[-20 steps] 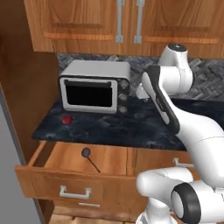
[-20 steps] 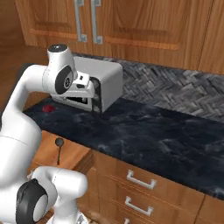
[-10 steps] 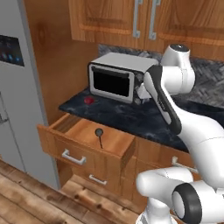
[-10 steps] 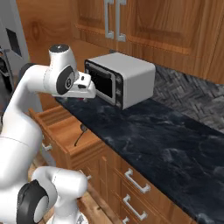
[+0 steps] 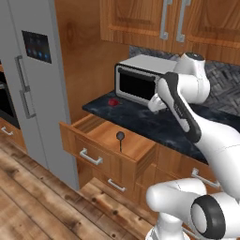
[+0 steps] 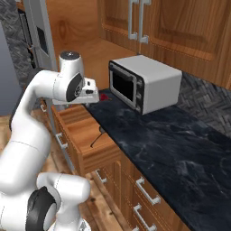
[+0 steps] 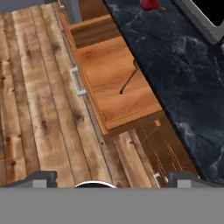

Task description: Pick the ladle from the drawer and place it on the counter.

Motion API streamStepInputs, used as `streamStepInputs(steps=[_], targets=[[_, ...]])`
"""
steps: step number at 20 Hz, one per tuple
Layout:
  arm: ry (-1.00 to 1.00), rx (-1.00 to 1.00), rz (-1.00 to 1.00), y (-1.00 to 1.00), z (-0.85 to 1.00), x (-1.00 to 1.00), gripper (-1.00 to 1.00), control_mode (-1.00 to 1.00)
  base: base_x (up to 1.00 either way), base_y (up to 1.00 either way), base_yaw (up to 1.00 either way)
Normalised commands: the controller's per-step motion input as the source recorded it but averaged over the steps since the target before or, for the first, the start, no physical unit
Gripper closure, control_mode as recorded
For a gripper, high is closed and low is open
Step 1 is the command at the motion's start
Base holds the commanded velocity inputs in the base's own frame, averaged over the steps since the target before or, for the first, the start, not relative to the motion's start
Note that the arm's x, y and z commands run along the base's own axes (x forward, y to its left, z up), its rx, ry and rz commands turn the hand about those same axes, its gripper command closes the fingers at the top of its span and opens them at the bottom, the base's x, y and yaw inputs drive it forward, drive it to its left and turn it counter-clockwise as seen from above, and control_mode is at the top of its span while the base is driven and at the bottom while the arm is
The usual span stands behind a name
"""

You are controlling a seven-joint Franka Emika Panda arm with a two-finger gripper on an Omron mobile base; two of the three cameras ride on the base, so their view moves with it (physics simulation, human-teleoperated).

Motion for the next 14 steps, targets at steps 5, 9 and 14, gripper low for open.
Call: streamStepInputs(steps=[5,9,14], targets=[[0.09,-0.05,0.08,0.55,-0.55,0.38,-1.0,-1.0,0.0,0.0,0.0],[0.21,-0.16,0.0,0.65,-0.56,0.31,-1.0,-1.0,0.0,0.0,0.0],[0.19,-0.15,0.05,0.41,-0.77,0.39,-1.0,-1.0,0.0,0.0,0.0]])
